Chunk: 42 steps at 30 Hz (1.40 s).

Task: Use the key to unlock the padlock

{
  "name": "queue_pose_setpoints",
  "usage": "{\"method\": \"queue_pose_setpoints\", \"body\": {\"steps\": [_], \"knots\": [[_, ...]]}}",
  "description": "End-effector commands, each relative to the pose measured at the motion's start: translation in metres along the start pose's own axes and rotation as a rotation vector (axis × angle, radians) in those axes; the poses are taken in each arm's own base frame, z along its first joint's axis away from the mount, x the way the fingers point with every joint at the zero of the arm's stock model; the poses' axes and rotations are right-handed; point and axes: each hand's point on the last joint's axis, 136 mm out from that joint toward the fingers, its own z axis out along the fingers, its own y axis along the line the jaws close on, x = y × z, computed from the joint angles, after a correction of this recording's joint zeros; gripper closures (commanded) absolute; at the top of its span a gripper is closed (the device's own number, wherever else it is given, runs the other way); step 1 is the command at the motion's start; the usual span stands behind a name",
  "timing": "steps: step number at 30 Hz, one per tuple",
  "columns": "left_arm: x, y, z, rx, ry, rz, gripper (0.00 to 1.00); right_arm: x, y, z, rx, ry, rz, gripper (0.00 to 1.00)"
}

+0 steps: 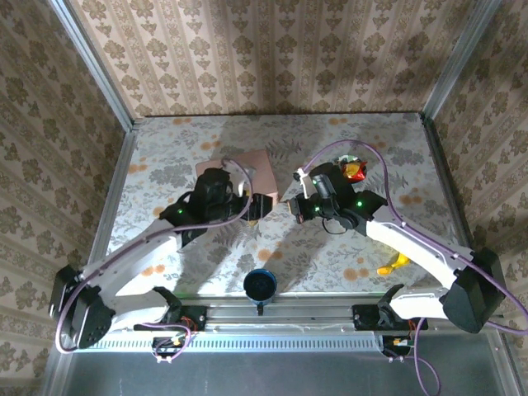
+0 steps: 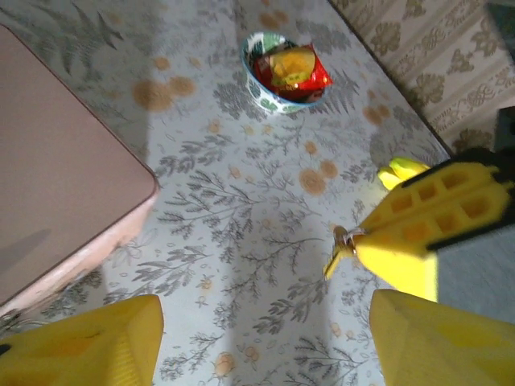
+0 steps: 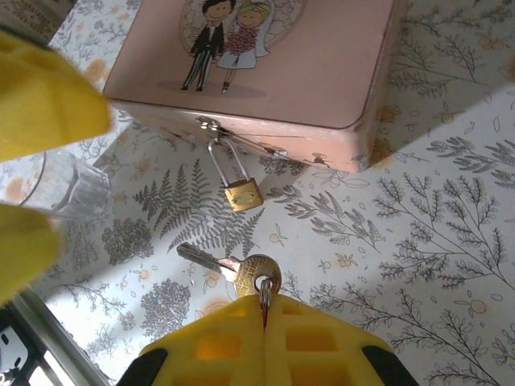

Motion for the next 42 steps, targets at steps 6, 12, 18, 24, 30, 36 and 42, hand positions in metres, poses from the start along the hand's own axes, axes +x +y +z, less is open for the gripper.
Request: {"method": "queue_pose_setpoints", "body": {"steps": [6,12,18,24,30,36,42], "knots": [[-0.044,-0.005,-0.053,-0.062,-0.319,0.353,0.19,0.005,-0.005,-0.005,-0.11,0.136,0.216,1.0],[-0.043,-0.005,-0.054,-0.088,-0.428,0.616,0.15,0.003,-0.004,-0.018,-0.222,0.196,0.335,1.0],[-0.036,-0.012,-0.04,-0.079,-0.561,0.89,0.18,-0.002,-0.004,-0.028,-0.316,0.241,0.426,1.0],[-0.02,-0.019,-0.007,-0.014,-0.458,1.047,0.19,-0.005,0.002,-0.036,-0.383,0.276,0.472,1.0],[-0.009,-0.025,0.013,0.036,-0.439,1.163,0.26,0.0,-0.002,-0.034,-0.404,0.336,0.525,1.0],[-0.014,-0.033,0.023,0.083,-0.543,1.144,0.26,-0.01,0.01,-0.042,-0.493,0.325,0.522,1.0],[-0.016,-0.047,0.011,0.372,-0.55,0.961,0.33,-0.01,0.017,-0.048,-0.565,0.287,0.457,1.0]]}}
